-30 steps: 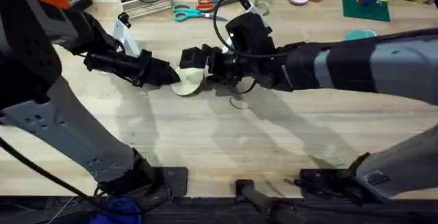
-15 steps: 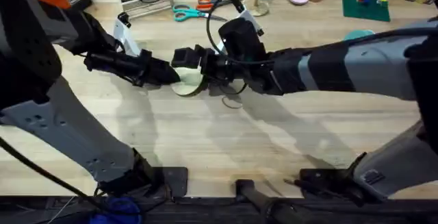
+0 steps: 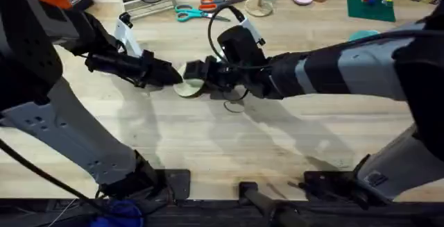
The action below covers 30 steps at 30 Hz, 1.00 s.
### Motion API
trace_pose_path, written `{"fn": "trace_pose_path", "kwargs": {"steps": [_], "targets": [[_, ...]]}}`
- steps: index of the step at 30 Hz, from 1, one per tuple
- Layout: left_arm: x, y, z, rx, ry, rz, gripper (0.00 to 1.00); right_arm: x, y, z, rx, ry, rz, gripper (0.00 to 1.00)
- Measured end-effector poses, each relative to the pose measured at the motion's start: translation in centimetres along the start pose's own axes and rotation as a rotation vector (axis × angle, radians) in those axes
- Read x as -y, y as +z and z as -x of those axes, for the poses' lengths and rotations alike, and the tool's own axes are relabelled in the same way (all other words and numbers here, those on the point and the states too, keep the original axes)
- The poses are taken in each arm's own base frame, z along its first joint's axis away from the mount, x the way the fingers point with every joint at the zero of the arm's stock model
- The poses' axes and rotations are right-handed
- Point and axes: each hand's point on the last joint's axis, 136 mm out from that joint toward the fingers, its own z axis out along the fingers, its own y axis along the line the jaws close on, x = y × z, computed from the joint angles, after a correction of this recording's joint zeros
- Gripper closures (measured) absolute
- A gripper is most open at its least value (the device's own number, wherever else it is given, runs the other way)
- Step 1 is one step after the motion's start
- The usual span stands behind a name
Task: Pick up the plates from the table one by one and place each into a slot on the dish rack.
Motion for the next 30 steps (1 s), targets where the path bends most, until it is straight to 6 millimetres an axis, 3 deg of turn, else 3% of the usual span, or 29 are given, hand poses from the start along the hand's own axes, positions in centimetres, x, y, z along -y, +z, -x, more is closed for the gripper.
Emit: {"fn": "trace_pose_path", "kwargs": {"steps": [2,4,25,30], "targets": [[0.0,0.0,0.1,0.004,0.001,-0.001,0.96,0.6,0.1,-0.3,-0.011,0.011,-0.02,0.85],[0.0,-0.1,0.1,0.007,0.001,-0.002,0.96,0.4,0.0,-0.4,-0.018,0.016,-0.005,0.928],[0.1,0.3,-0.6,-0.031,-0.003,0.02,0.96,0.9,-1.3,-0.8,-0.184,-0.004,0.085,0.969],[0.7,-1.6,-0.6,-0.008,0.069,0.134,0.96,1.0,-2.2,-0.6,-0.213,-0.043,0.101,0.97]]}}
